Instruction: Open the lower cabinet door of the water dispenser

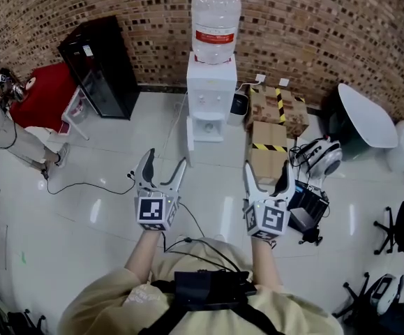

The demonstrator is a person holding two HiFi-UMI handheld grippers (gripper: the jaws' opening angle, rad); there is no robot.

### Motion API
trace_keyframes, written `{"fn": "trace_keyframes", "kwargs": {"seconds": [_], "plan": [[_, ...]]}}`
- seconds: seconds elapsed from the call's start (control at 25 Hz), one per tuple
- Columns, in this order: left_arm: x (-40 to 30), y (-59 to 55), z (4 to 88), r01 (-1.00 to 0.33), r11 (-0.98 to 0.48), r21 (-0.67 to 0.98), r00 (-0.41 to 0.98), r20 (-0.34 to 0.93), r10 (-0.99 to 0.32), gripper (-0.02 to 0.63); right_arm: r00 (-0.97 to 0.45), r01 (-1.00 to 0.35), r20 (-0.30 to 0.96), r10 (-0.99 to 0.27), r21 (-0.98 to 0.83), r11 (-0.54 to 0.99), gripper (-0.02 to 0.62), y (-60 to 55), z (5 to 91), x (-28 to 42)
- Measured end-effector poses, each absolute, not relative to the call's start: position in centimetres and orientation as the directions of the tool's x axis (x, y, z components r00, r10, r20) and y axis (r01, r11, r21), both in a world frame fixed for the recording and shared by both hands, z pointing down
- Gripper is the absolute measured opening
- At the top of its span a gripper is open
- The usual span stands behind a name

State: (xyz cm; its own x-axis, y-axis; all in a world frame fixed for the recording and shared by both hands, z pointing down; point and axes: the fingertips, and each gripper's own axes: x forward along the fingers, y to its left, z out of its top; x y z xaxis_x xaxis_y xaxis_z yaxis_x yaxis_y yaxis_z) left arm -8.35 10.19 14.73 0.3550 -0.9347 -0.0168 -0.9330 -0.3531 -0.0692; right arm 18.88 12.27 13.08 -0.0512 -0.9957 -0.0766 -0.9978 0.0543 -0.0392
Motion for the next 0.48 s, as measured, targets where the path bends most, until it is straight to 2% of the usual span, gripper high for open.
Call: {"fn": "trace_keyframes", "kwargs": {"seconds": [0.48], "plan": [[-8.8,9.0,14.8,-0.934,-0.355,-0.047,0.356,-0.006,-0.935,0.354,-0.048,-0.999,-0.095,-0.994,-0.017,0.05,0.497,11.4,12.6,17.9]]}}
